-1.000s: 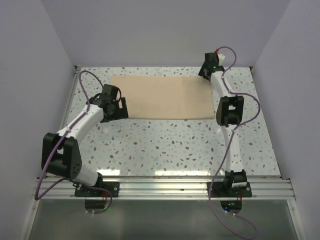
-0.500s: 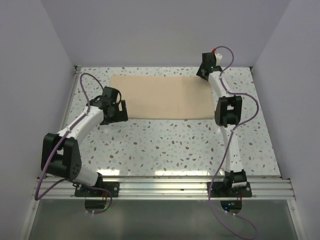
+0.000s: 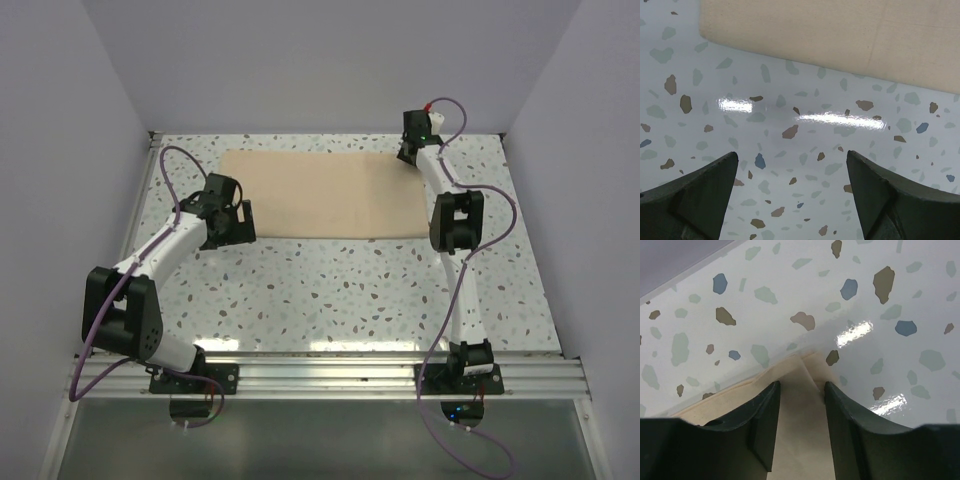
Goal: Open and lay out the surgical kit
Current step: Open the surgical kit at the center of the board.
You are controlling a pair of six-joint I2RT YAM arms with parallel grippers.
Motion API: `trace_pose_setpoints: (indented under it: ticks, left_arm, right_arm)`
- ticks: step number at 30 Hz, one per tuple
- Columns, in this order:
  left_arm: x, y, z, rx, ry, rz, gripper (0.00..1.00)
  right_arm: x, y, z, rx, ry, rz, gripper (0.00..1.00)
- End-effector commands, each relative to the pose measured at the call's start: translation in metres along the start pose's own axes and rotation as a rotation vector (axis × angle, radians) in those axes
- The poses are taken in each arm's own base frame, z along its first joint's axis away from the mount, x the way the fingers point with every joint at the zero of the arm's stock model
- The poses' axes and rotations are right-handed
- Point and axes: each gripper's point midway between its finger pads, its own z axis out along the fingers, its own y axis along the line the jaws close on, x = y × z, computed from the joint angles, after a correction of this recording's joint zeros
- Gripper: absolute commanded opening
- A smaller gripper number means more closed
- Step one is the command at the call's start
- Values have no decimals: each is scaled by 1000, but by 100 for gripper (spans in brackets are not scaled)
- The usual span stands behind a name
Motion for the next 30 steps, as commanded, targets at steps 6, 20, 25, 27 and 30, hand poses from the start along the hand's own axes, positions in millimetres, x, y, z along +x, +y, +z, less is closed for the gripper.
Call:
trace_pose_setpoints:
  ticks: [6, 20, 25, 27, 30]
  left_arm:
    - [-9, -4, -3, 14, -21, 17, 93]
    - [-59, -6, -32, -16, -132, 18, 96]
    - [-86, -10, -50, -14, -199, 0, 100]
    - [-98, -14, -59, -1, -228, -14, 100]
    - [-110, -19, -68, 17, -258, -32, 100]
  right_arm:
    - [24, -3, 11, -2, 63, -25, 24]
    - [-25, 34, -49, -211, 20, -27, 0]
    - [-46, 52, -127, -353, 8, -45, 0]
    - [-30, 52, -145, -380, 50, -44, 0]
    - [-9, 53, -184, -413, 89, -91, 0]
